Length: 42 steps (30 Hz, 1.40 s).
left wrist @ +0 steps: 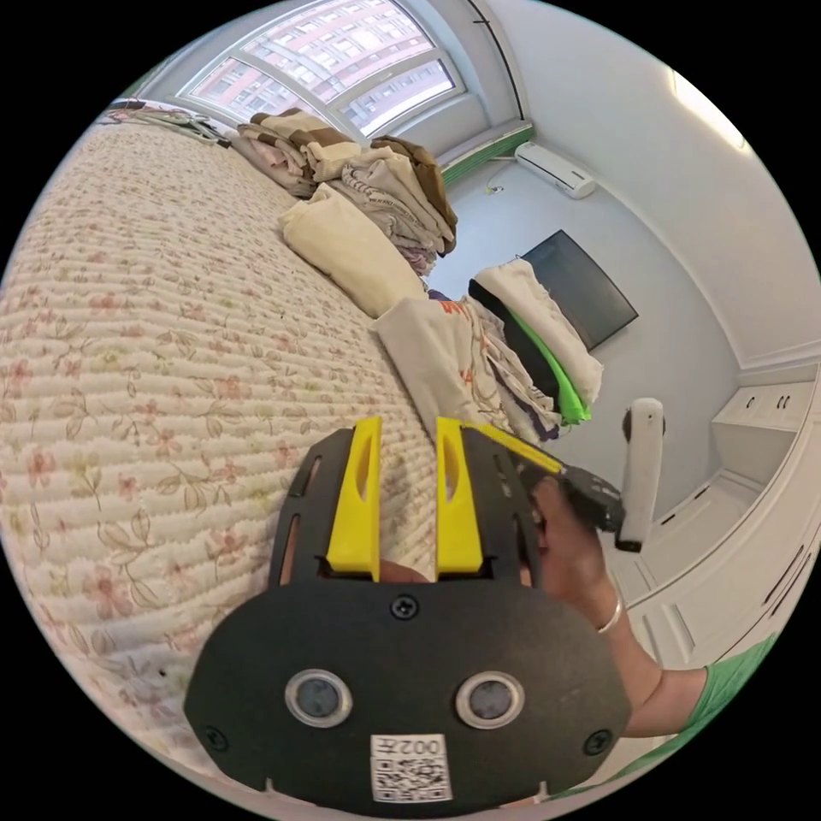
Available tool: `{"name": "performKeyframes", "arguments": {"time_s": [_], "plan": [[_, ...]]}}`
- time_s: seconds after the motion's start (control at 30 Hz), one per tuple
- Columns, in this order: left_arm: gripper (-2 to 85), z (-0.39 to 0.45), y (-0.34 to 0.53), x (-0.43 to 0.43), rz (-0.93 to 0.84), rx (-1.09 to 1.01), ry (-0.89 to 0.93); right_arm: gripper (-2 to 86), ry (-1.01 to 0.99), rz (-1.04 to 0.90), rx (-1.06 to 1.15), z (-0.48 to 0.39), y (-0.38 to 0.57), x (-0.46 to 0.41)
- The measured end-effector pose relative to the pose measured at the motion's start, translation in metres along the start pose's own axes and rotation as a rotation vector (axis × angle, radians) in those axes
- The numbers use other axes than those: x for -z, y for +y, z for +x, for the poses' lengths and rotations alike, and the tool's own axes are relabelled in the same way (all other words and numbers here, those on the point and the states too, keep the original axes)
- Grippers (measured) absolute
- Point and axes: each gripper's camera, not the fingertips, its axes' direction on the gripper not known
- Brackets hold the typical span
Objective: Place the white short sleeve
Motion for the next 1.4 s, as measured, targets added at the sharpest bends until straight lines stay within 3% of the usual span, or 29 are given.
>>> {"name": "performKeyframes", "arguments": {"time_s": [0.17,0.3,0.37,0.5,0.53,0.7,0.87,1.07,1.13,1.4], "plan": [[5.8,-0.002,0.014,0.006,0.007,0.014,0.018,6.1,0.044,-0.113,0.082,-0.019,-0.002,-0.017],[5.8,0.003,0.031,0.013,0.002,0.000,0.004,4.9,-0.028,-0.054,0.021,-0.012,-0.008,0.034],[5.9,0.011,0.043,0.022,0.028,-0.034,-0.029,2.3,-0.066,0.071,-0.059,0.005,-0.006,0.073],[5.9,0.032,0.082,0.057,0.085,-0.093,-0.109,0.3,0.177,0.032,-0.200,0.033,0.006,0.062],[5.7,0.040,0.096,0.072,0.089,-0.112,-0.142,-0.1,0.135,-0.114,-0.197,0.042,0.012,0.031],[3.0,0.082,0.174,0.166,0.185,-0.346,-0.498,-0.5,-0.095,-0.081,-0.251,0.055,0.018,0.088],[-0.1,0.086,0.251,0.301,0.306,-0.412,-0.740,1.0,-0.257,0.266,-0.095,-0.046,0.086,0.225],[-1.1,0.075,0.331,0.435,0.388,-0.227,-0.904,9.0,-0.270,0.306,0.273,-0.221,0.195,0.304],[-1.0,0.081,0.358,0.453,0.358,-0.271,-0.931,9.6,-0.237,0.325,0.316,-0.256,0.219,0.318],[-1.1,0.095,0.418,0.472,0.333,-0.331,-0.979,9.0,-0.442,0.256,0.341,-0.328,0.220,0.370]]}}
